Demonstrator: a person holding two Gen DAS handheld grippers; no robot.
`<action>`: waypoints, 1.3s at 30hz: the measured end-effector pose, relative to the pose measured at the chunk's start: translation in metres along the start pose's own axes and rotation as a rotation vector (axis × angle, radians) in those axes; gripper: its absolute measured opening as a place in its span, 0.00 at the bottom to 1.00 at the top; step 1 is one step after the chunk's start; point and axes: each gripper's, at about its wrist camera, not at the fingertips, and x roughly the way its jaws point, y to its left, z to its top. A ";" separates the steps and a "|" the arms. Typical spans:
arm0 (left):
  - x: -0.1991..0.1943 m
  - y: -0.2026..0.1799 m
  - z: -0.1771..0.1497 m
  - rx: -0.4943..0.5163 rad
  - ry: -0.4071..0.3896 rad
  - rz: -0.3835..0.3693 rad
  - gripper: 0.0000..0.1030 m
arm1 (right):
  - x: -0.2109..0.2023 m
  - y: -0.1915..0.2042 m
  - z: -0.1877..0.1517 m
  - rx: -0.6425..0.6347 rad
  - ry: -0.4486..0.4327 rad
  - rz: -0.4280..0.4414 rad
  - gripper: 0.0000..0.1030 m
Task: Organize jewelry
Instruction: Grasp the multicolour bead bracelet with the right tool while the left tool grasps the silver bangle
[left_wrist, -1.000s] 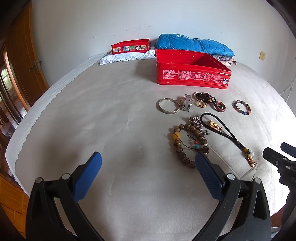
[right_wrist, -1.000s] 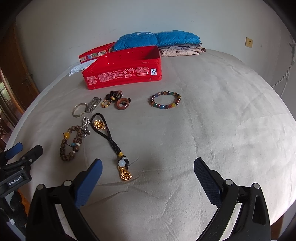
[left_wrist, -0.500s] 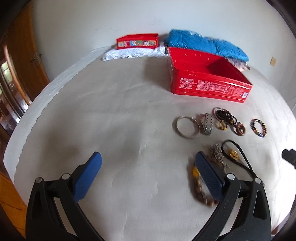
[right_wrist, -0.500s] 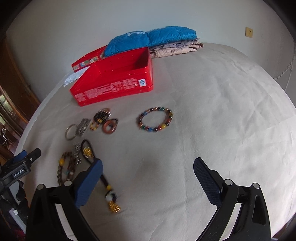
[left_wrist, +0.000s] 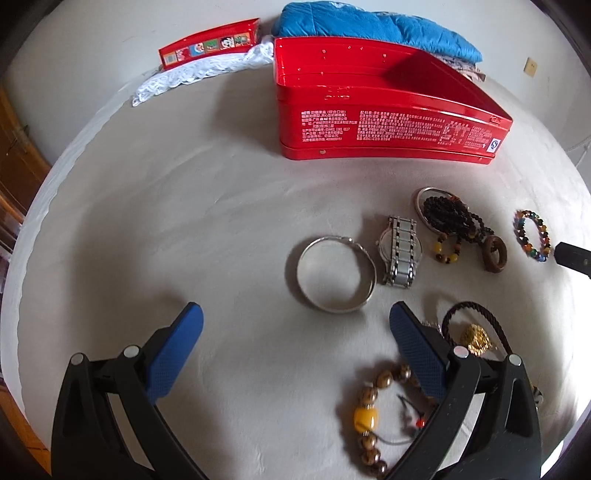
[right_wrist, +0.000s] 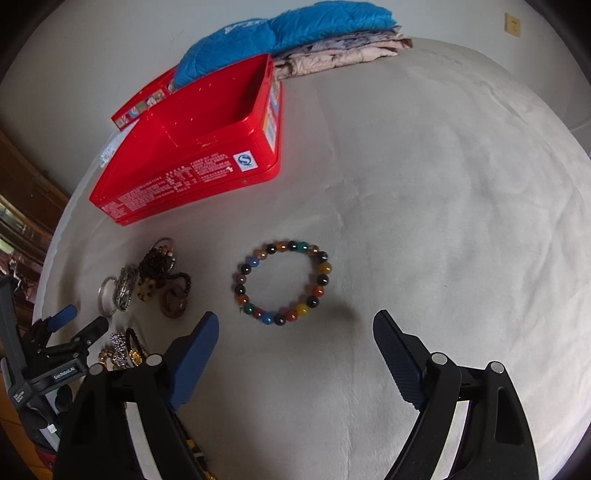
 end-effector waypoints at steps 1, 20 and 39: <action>0.002 0.000 0.001 0.002 0.004 0.002 0.97 | 0.002 -0.001 0.002 0.005 0.005 -0.001 0.84; 0.023 0.009 0.017 -0.007 0.033 -0.034 0.97 | 0.023 0.036 0.015 -0.148 0.035 -0.024 0.31; 0.014 0.014 0.016 -0.006 0.013 -0.061 0.58 | 0.014 0.027 0.012 -0.099 0.037 0.044 0.07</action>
